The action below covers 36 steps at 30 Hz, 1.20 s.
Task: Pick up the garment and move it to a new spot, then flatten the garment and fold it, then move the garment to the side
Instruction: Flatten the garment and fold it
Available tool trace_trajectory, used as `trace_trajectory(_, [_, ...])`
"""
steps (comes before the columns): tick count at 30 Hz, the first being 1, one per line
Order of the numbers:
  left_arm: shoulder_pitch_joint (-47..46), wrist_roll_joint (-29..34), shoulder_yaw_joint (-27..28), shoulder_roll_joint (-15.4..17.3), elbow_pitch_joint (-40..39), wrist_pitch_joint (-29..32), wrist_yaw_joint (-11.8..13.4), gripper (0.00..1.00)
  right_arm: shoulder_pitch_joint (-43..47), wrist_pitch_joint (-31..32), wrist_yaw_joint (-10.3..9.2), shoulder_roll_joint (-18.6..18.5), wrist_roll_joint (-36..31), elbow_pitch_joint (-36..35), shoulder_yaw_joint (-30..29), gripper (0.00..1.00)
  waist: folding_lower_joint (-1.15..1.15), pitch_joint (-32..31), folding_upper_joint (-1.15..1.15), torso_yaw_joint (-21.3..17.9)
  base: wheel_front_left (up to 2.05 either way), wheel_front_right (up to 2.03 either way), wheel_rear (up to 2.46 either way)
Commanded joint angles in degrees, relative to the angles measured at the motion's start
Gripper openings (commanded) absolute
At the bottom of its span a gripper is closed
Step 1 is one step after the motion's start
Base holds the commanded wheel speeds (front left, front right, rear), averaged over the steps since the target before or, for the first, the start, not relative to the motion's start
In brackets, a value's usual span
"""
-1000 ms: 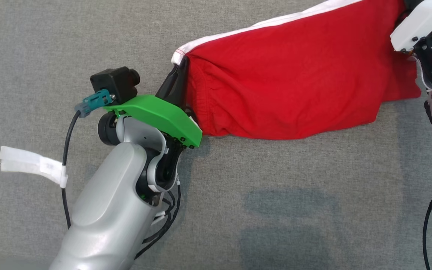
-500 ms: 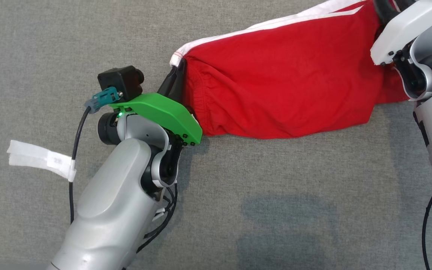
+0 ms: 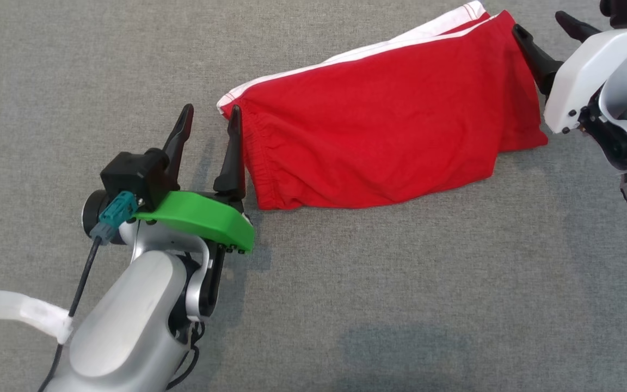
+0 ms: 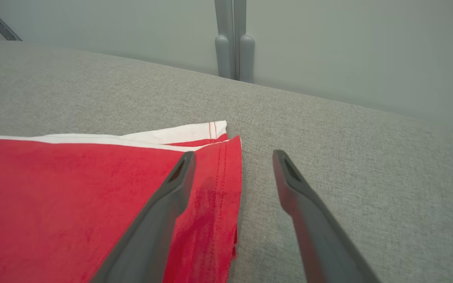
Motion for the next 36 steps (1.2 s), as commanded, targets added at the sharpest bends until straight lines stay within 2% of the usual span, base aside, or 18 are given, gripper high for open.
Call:
trace_trajectory(1, [0.9, 1.5, -0.4, 1.5, -1.9, -0.9, 0.1, 1.0, 0.9, 1.0, -0.02, -0.4, -1.0, -0.9, -0.7, 1.0, 0.0, 1.0, 0.0, 0.7, 0.0, 0.0, 0.0])
trace_trajectory(6, [2.9, 3.2, -0.4, 3.3, -4.8, -3.4, 0.6, 1.0, 2.0, 2.7, -0.02, 0.6, -2.7, -1.1, -2.7, 1.0, 0.0, 2.7, 0.0, 2.3, 0.0, 0.0, 0.0])
trace_trajectory(11, [4.5, 6.1, -1.0, 4.0, -5.6, -6.1, -0.8, 1.0, 3.1, 3.3, -0.02, 2.0, -5.0, 0.5, -4.8, 1.0, 0.0, 4.1, 0.0, 4.5, 0.0, 0.0, 0.0])
trace_trajectory(18, [7.2, 8.8, 0.2, 2.2, -5.0, -7.2, -3.2, 1.0, 3.5, 4.5, -0.02, 2.3, -7.3, 3.2, -7.1, 1.0, 0.0, 4.0, 0.0, 6.6, 0.0, 0.0, 0.0])
trace_trajectory(23, [9.4, 11.1, 3.2, -0.1, -5.4, -7.2, -5.3, 1.0, 4.1, 7.8, 0.0, 2.6, -5.6, 4.3, -6.9, 1.0, 0.0, 3.1, 0.0, 7.5, 0.0, 0.0, 0.0])
trace_trajectory(24, [9.7, 11.7, 3.8, -0.6, -5.3, -7.2, -5.8, 1.0, 4.4, 8.4, 0.0, 2.7, -5.1, 4.1, -6.7, 0.78, 0.0, 2.9, 0.0, 7.6, 0.0, 0.0, 0.0])
trace_trajectory(25, [10.1, 12.1, 4.3, -1.1, -5.3, -7.2, -6.3, 1.0, 4.6, 8.7, 0.0, 2.8, -4.5, 3.8, -6.6, 0.18, 0.0, 2.7, 0.0, 7.6, 0.0, 0.0, 0.0])
trace_trajectory(26, [10.6, 12.5, 4.8, -1.6, -5.1, -7.2, -6.8, 1.0, 4.8, 8.9, 0.0, 2.8, -4.1, 3.6, -6.5, 0.0, 0.0, 2.4, 0.0, 7.6, 0.0, 0.0, 0.0])
trace_trajectory(30, [12.5, 14.1, 6.9, -2.8, -4.2, -7.1, -8.7, 1.0, 4.7, 7.4, -0.02, 3.2, -2.3, 3.4, -7.9, 0.0, 0.0, 0.4, 0.0, 6.5, 0.0, 0.0, 0.0])
trace_trajectory(36, [17.2, 16.2, 9.8, -3.5, -2.2, -7.1, -10.7, 1.0, 7.5, 6.8, -0.02, 5.7, 2.2, 3.9, -11.8, 0.0, 0.0, -5.2, 0.0, 2.6, 0.0, 0.0, 0.0])
